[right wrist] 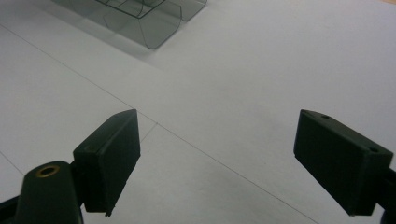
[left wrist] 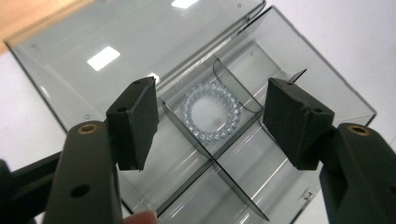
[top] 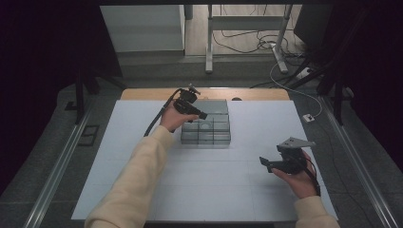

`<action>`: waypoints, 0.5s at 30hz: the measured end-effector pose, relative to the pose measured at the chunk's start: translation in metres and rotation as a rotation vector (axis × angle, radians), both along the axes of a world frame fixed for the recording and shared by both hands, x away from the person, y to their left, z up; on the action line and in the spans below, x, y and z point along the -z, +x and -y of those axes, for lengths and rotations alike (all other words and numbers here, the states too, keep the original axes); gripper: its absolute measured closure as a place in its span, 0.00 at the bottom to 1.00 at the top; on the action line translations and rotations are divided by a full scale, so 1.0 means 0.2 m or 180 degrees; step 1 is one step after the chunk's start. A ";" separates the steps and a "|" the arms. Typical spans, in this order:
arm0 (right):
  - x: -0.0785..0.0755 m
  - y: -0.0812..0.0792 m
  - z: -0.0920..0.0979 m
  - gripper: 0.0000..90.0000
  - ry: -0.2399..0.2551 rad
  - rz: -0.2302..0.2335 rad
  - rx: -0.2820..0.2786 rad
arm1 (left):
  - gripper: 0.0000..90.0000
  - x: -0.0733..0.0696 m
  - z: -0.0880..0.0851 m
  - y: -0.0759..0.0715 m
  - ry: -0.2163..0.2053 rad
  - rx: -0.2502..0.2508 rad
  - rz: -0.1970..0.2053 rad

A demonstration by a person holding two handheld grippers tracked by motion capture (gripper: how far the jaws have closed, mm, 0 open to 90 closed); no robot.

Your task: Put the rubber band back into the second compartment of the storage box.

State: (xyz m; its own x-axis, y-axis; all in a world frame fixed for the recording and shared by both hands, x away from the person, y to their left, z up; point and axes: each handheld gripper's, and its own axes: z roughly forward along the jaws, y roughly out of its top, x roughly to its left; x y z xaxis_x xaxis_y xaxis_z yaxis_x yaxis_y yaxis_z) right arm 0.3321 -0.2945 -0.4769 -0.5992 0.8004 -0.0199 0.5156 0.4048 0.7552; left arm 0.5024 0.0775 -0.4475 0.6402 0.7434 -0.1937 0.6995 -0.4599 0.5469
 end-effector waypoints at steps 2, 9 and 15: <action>0.00 0.00 0.00 0.16 -0.0002 0.0000 -0.0001 | 0.40 -0.03 -0.01 -0.01 0.0009 0.0004 0.0044; 0.00 0.00 0.00 0.16 -0.0012 0.0005 -0.0012 | 0.38 -0.17 -0.04 -0.04 0.0054 0.0033 0.0177; 0.00 0.00 -0.01 0.16 -0.0002 0.0003 -0.0005 | 0.38 -0.27 -0.06 -0.08 0.0004 0.0093 0.0291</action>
